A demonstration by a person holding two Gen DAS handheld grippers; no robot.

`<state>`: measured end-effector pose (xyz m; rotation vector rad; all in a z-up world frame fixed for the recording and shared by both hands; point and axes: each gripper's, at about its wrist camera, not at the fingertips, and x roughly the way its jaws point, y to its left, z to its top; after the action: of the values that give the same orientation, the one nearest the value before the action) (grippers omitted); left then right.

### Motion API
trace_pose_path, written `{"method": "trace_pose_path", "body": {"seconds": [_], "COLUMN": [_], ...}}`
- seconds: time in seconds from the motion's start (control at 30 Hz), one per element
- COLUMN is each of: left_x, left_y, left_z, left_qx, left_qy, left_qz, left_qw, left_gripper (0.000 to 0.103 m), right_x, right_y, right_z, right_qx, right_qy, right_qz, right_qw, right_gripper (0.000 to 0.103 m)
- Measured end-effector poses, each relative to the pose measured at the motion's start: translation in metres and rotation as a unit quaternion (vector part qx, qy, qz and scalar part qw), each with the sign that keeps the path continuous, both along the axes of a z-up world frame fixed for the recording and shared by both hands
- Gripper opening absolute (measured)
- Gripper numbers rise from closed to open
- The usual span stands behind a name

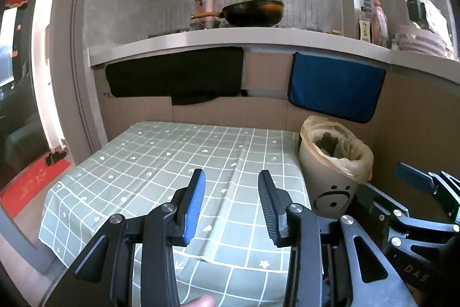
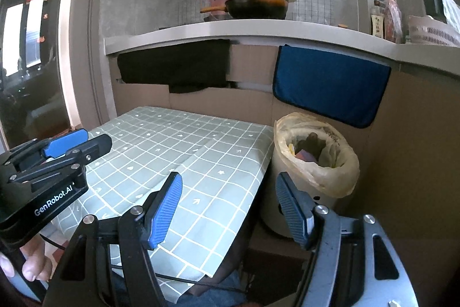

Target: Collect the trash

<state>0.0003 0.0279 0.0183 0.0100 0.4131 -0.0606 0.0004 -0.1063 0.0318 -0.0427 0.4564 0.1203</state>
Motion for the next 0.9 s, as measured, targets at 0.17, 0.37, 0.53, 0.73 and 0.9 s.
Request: {"method": "trace_pose_path", "body": {"seconds": [0.17,0.37,0.53,0.73,0.9], "left_x": [-0.0005,-0.0019,-0.0032,-0.0042,-0.0029], "left_y": [0.0006,-0.0005,-0.0033,-0.0047,-0.0044], "left_z": [0.0002,-0.0001,-0.0007,-0.0006,-0.0008], "left_qx": [0.000,0.000,0.003,0.005,0.003], "left_qy": [0.000,-0.003,-0.001,0.000,0.005], "left_qz": [-0.001,0.000,0.000,-0.004,-0.006], "left_qw": [1.0000,1.0000,1.0000,1.0000,1.0000], "left_gripper": [0.039,0.039,0.039,0.039,0.039], "right_x": [0.0007,-0.0032,-0.0040,-0.0058,-0.0069], "right_y": [-0.0018,0.0018,0.0034,0.0043,0.0046], "right_z": [-0.0002,0.0002,0.0002,-0.0001,-0.0001], "right_qx": [0.000,0.004,0.006,0.011,0.016], "right_qy": [0.000,0.001,0.001,0.001,0.003], "right_qz": [0.002,0.002,0.000,-0.004,-0.006], "right_qw": [1.000,1.000,1.000,1.000,1.000], "right_gripper": [0.065,0.065,0.065,0.065,0.065]}}
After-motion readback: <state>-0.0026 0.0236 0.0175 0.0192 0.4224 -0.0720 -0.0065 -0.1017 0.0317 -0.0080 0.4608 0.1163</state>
